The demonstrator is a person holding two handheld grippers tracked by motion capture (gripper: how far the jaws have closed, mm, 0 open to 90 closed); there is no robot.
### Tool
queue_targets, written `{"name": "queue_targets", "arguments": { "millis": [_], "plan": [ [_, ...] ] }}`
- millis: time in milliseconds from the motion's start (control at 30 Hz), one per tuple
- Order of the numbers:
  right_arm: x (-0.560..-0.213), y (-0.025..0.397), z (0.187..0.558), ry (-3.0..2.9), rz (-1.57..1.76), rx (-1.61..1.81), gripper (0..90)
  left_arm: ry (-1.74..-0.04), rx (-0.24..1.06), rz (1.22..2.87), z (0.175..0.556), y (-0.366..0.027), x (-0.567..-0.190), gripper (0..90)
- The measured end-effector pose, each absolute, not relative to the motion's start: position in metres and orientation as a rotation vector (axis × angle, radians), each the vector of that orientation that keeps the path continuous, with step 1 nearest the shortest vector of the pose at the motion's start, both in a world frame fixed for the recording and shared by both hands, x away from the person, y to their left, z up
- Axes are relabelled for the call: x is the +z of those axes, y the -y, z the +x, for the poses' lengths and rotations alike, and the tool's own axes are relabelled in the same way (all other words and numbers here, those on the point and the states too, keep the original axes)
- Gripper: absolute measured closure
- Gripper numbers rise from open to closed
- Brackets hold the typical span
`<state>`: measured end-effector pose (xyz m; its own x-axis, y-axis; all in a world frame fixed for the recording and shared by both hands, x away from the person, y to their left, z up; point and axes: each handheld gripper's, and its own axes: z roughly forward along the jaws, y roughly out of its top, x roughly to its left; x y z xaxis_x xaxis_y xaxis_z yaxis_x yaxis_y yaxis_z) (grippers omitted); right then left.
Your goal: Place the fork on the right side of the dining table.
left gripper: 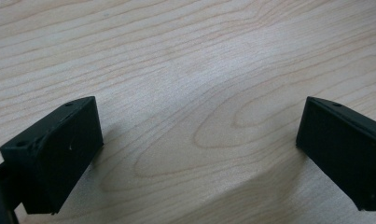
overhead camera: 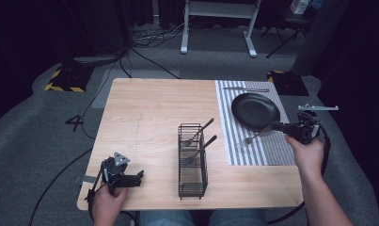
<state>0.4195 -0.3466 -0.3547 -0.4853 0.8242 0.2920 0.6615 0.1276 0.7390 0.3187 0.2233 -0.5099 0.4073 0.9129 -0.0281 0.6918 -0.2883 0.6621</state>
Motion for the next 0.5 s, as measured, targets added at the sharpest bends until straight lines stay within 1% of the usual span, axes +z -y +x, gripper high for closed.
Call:
{"name": "queue_targets", "arguments": {
  "millis": [500],
  "plan": [
    [-0.368, 0.348, 0.428, -2.168, 1.542, 1.269, 86.7, -1.36, 0.481, 2.07, 0.319, -0.223, -0.51, 0.5]
  ]
}}
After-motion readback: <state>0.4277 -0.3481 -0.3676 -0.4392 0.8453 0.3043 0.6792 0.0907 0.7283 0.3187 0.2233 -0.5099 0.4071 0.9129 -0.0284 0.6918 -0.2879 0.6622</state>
